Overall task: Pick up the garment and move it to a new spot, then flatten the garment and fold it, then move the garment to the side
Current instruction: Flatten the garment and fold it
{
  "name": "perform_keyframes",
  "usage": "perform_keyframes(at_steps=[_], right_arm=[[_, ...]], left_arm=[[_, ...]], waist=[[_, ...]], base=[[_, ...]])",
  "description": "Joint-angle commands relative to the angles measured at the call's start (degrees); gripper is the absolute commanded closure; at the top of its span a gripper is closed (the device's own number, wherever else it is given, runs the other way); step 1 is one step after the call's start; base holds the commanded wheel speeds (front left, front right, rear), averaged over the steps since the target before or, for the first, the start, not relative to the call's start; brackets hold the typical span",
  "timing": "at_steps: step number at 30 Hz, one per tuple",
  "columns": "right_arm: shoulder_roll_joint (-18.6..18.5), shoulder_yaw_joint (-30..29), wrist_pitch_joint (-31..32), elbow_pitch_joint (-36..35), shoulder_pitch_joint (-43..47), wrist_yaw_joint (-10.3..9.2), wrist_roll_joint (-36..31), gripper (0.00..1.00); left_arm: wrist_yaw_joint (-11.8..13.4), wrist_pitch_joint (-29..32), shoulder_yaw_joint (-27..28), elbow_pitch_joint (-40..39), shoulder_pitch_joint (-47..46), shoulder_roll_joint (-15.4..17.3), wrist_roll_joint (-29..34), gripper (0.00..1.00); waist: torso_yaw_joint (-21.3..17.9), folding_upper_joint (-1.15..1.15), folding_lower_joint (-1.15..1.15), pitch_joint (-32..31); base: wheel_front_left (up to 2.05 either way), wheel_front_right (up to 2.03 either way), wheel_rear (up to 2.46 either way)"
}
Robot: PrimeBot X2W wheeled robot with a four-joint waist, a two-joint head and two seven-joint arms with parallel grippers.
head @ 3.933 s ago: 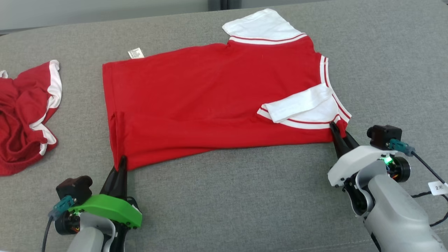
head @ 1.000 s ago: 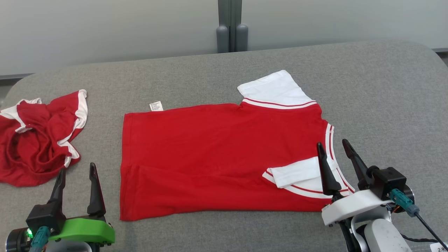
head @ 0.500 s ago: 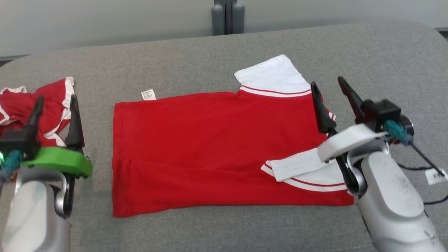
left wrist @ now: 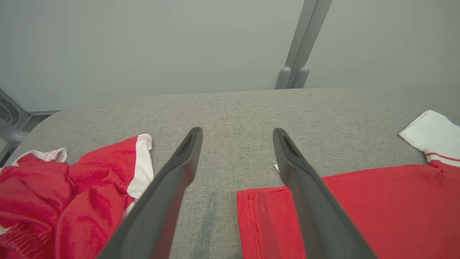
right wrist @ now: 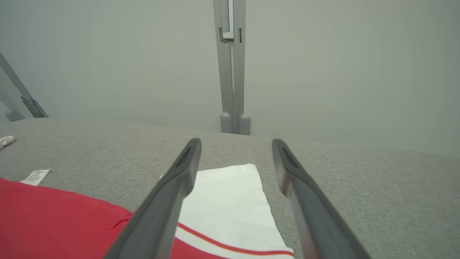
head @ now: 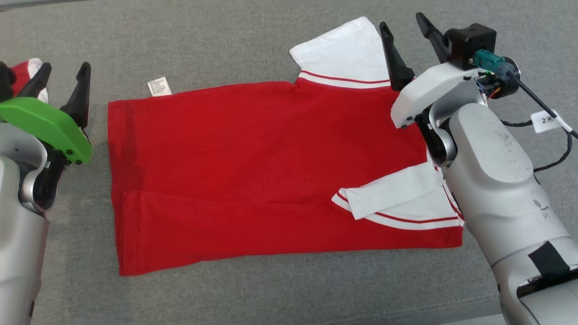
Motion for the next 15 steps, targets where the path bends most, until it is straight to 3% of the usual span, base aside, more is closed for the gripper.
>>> perform_keyframes(at_steps=[1, 9, 15], right_arm=[[0.05, 0.65, -0.31, 1.65, -1.49, -0.06, 0.32, 0.0], [-0.62, 4.73, -0.49, 10.63, -8.9, -0.06, 2.8, 0.0], [-0.12, 7.58, -2.08, 14.7, -12.86, -0.06, 5.12, 0.0]], left_arm=[[0.01, 1.29, -1.03, 0.61, -1.35, 0.81, -1.41, 0.0], [0.01, 8.68, -5.9, 3.87, -3.99, 2.52, -9.83, 0.0], [0.0, 13.71, -9.16, 6.73, -6.42, 2.83, -12.33, 0.0]], waist=[[-1.25, 0.0, -0.01, 2.66], [-1.74, 0.0, -0.01, 5.58], [-1.91, 0.0, -0.01, 6.89]], base=[[0.0, 0.0, 0.0], [0.0, 0.0, 0.0], [0.0, 0.0, 0.0]])
